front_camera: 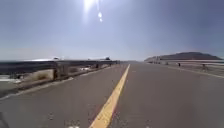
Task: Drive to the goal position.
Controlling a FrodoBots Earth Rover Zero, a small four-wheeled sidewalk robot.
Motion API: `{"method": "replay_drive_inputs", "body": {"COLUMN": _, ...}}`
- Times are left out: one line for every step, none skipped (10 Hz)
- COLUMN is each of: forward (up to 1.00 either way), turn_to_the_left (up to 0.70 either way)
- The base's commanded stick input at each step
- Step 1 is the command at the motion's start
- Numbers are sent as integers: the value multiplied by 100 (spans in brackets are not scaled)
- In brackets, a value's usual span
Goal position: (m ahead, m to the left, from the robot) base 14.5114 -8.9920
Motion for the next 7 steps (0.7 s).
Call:
{"method": "replay_drive_inputs", "body": {"forward": 85, "turn_to_the_left": 0}}
{"method": "replay_drive_inputs", "body": {"forward": 85, "turn_to_the_left": 0}}
{"method": "replay_drive_inputs", "body": {"forward": 85, "turn_to_the_left": 0}}
{"method": "replay_drive_inputs", "body": {"forward": 85, "turn_to_the_left": 0}}
{"method": "replay_drive_inputs", "body": {"forward": 85, "turn_to_the_left": 0}}
{"method": "replay_drive_inputs", "body": {"forward": 85, "turn_to_the_left": 0}}
{"method": "replay_drive_inputs", "body": {"forward": 85, "turn_to_the_left": 0}}
